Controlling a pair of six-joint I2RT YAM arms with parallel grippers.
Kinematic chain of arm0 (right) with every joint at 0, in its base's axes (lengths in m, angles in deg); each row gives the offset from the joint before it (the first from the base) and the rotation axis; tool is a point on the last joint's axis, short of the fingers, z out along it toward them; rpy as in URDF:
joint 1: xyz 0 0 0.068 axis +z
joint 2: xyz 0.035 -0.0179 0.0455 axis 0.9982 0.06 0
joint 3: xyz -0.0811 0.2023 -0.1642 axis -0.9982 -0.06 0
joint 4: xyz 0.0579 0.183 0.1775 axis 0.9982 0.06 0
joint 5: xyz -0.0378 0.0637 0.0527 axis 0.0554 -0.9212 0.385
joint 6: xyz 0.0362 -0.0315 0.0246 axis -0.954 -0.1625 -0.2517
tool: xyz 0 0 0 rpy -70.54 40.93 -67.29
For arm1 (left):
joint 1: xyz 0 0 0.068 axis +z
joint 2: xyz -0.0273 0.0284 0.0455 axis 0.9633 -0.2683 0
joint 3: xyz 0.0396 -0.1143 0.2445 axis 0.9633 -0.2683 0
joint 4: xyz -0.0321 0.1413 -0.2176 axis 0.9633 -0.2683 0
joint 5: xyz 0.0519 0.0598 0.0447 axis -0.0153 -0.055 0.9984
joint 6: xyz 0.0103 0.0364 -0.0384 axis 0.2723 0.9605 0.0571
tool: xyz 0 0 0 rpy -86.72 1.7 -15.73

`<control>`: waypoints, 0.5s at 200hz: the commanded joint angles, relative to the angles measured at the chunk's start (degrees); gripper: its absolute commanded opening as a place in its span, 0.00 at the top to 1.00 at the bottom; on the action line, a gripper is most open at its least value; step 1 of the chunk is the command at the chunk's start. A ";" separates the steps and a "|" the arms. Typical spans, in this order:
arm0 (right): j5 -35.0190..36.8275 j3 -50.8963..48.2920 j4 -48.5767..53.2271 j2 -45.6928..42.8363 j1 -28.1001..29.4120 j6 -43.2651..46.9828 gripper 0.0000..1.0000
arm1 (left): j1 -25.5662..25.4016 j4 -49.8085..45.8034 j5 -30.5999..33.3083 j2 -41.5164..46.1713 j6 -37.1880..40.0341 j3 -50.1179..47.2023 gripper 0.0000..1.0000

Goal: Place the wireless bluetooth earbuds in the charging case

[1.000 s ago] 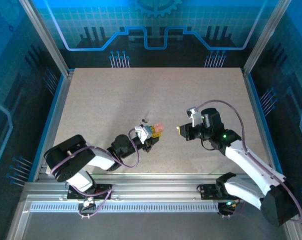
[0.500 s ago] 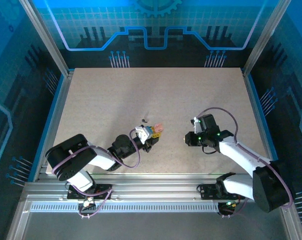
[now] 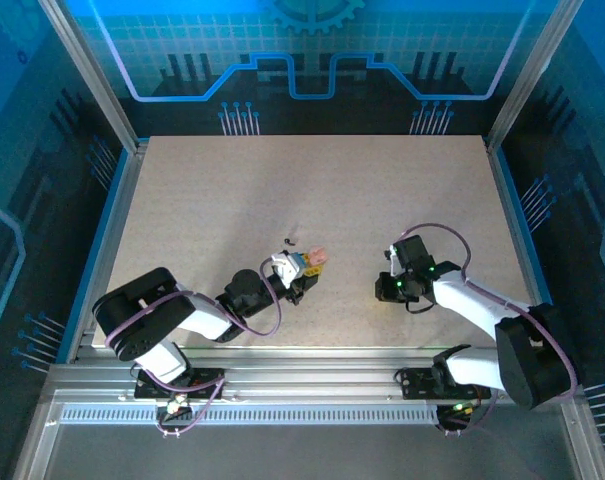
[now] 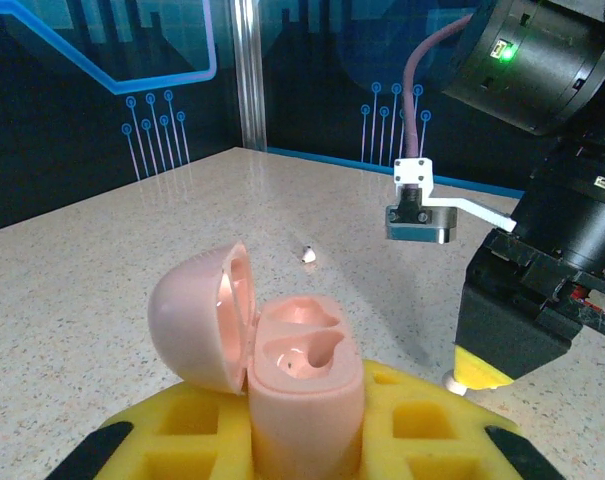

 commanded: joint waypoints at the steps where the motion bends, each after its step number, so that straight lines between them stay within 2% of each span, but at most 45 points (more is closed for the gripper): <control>1: 1.16 0.22 3.73 0.50 -0.72 -0.98 0.88 | -0.14 1.98 0.91 -0.45 0.87 -0.35 0.82; 46: 0.75 1.80 8.00 1.94 -0.47 -1.33 0.84 | -0.08 1.88 1.08 -0.59 0.94 -0.38 0.82; 100: 2.89 6.71 15.26 0.06 0.34 -1.64 0.74 | -0.10 1.93 1.04 -0.41 0.77 -0.53 0.82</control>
